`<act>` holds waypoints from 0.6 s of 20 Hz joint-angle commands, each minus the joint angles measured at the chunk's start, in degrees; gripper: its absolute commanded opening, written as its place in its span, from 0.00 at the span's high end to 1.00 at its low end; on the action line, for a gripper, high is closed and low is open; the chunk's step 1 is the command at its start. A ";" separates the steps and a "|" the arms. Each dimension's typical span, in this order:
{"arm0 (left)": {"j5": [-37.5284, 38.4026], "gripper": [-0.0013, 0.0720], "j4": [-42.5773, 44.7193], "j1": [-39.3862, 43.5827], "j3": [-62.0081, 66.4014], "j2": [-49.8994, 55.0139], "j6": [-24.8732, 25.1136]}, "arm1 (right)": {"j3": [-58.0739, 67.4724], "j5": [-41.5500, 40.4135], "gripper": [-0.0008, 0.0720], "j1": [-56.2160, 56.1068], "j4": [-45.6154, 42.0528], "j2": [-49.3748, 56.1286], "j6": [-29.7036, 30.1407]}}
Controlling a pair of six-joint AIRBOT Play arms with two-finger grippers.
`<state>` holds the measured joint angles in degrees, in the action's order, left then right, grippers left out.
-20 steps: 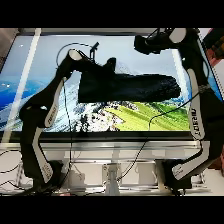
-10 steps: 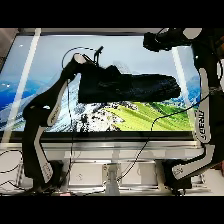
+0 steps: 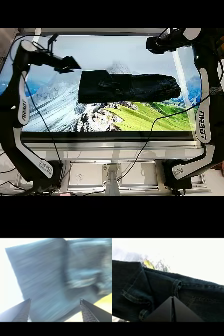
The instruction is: Fold the clothes and pants, and hang the long-sleeved shirts on hangers.
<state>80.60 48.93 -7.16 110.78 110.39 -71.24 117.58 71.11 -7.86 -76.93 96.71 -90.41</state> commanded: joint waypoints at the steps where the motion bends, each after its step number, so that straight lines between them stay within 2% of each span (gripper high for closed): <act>1: 3.48 0.05 3.37 -6.03 -6.23 -0.39 2.49 | -0.02 -0.26 0.92 0.02 -1.29 -0.04 0.11; 6: -8.87 0.04 3.15 -3.82 -16.81 -0.33 5.22 | -0.02 -2.08 0.92 0.02 -1.29 -0.04 0.09; 7: -9.03 0.04 3.13 -2.71 -17.09 0.13 6.73 | -0.02 -2.51 0.92 0.02 -1.27 -0.04 0.07; 12: -9.86 0.05 1.33 3.50 -17.05 4.63 7.37 | -0.02 -3.58 0.92 -0.04 -0.50 -0.04 -0.13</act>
<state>72.58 51.00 -6.59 94.50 112.84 -64.79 117.58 68.12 -7.86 -77.95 96.73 -90.35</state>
